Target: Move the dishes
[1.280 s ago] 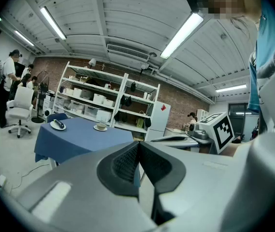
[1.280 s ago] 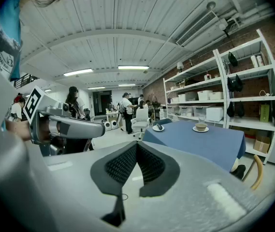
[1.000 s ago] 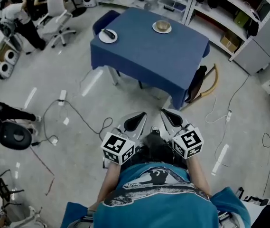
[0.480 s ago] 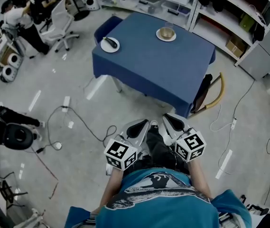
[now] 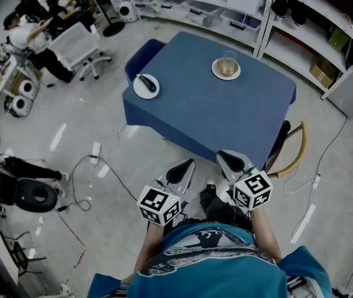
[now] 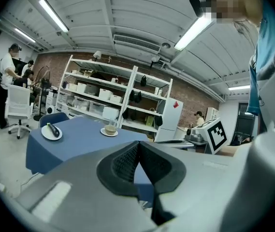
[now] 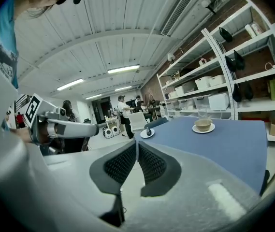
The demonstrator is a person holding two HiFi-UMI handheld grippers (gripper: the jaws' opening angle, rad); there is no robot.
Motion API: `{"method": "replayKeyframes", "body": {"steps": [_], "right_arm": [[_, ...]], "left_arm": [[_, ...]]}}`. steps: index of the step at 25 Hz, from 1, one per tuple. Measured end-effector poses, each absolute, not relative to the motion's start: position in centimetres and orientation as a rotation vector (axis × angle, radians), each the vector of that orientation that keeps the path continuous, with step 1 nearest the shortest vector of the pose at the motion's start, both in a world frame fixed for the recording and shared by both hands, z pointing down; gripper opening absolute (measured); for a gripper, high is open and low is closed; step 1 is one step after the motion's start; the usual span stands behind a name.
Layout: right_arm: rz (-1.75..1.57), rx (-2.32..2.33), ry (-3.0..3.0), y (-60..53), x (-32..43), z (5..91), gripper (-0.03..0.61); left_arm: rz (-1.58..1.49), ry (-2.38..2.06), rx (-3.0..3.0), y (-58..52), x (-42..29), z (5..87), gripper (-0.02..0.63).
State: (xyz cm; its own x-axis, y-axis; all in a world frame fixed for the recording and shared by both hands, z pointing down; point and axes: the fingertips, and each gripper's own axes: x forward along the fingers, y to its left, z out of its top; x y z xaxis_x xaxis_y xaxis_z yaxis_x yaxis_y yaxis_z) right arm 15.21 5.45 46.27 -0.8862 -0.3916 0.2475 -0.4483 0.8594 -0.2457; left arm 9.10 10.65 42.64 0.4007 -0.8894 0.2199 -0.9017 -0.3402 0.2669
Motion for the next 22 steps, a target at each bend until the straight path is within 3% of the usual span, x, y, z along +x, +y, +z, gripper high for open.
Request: {"method": "replayKeyframes", "body": {"steps": [22], "right_arm": [[0.610, 0.718, -2.822, -6.5, 16.3, 49.4, 0.020]], "left_arm": [[0.250, -1.476, 2.313, 0.0, 10.1, 43.9, 0.012]]}}
